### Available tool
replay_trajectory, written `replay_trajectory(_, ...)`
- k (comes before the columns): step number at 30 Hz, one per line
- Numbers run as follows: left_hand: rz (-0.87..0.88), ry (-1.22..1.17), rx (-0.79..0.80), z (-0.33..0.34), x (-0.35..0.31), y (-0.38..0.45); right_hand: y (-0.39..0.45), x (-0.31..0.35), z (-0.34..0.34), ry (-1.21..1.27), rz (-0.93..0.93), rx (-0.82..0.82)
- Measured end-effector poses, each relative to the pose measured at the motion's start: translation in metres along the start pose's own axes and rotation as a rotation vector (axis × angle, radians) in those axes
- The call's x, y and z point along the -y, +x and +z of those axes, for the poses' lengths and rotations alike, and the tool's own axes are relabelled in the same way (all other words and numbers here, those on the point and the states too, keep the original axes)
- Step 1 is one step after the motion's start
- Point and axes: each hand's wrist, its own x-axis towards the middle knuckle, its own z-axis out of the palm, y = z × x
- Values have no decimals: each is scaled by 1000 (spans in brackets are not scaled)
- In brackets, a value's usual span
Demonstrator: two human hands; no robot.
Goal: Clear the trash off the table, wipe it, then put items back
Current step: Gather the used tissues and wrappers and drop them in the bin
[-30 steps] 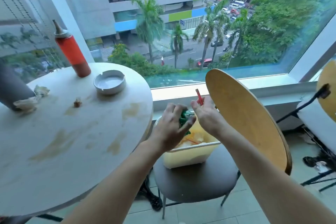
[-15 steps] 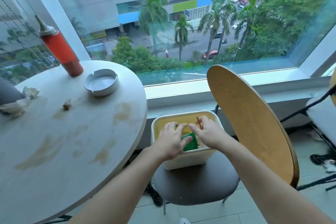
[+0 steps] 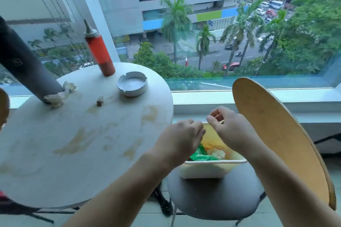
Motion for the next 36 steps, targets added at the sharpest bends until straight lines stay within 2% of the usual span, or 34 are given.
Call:
replay_trajectory(6, -41, -86, -200, -65, 36, -46, -8, 75, 10, 110, -181, -25)
replay_trajectory(14, -225, -62, -277, -117, 129, -107, -1, 172, 63, 158, -312, 25)
replay_trajectory(20, -306, 22, -330, -145, 201, -136, 24, 233, 113, 103, -392, 64)
replay_trajectory(28, -381, 183, -325, -174, 273, -136, 62, 277, 165, -113, -378, 74)
replay_trajectory(33, -408, 340, -259, -174, 299, -125, 70, 285, 177, -187, -359, 95)
replay_trajectory(36, -331, 352, -251, -168, 307, -114, 72, 285, 183, -190, -313, 95)
